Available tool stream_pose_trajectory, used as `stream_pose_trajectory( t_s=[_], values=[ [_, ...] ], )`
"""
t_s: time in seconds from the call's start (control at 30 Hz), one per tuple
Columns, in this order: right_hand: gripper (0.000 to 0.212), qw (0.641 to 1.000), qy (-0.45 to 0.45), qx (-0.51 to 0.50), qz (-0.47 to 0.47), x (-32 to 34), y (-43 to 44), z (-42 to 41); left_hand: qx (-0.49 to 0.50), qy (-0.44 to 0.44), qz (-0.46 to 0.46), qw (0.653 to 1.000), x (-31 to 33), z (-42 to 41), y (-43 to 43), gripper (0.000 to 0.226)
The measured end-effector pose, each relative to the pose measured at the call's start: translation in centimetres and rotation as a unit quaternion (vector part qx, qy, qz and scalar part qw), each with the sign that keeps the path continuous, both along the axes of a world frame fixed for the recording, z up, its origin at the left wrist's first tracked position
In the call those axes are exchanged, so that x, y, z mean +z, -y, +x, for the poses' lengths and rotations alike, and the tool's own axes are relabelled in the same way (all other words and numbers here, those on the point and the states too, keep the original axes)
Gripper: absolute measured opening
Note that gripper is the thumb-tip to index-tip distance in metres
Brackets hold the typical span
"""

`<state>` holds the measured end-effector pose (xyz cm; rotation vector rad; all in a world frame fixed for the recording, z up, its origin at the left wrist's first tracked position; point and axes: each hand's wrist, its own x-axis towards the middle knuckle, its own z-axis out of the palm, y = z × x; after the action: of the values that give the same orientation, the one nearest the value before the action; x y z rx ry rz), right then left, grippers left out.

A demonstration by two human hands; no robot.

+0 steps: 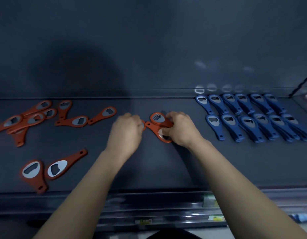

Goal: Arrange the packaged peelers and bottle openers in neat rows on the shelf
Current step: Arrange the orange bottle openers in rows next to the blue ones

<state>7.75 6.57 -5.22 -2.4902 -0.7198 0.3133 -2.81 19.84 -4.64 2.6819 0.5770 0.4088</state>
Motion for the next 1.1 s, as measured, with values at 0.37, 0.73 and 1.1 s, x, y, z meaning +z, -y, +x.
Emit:
stream_pose_trajectory(
  t_s=[0.37, 0.73, 1.1],
  values=[
    [0.020, 0.998, 0.035, -0.053, 0.000, -0.1, 2.3, 1.3, -0.095, -0.020, -0.113, 0.989, -1.2, 1.8, 3.0, 0.030],
    [0.030, 0.998, 0.032, -0.046, 0.001, -0.1, 3.0, 1.4, -0.017, -0.130, -0.083, 0.988, 0.1, 1.0, 3.4, 0.022],
    [0.046, 0.992, -0.029, 0.036, 0.118, 1.4, 4.1, 1.3, -0.172, -0.079, -0.072, 0.979, 1.3, 3.9, 2.7, 0.047]
  ],
)
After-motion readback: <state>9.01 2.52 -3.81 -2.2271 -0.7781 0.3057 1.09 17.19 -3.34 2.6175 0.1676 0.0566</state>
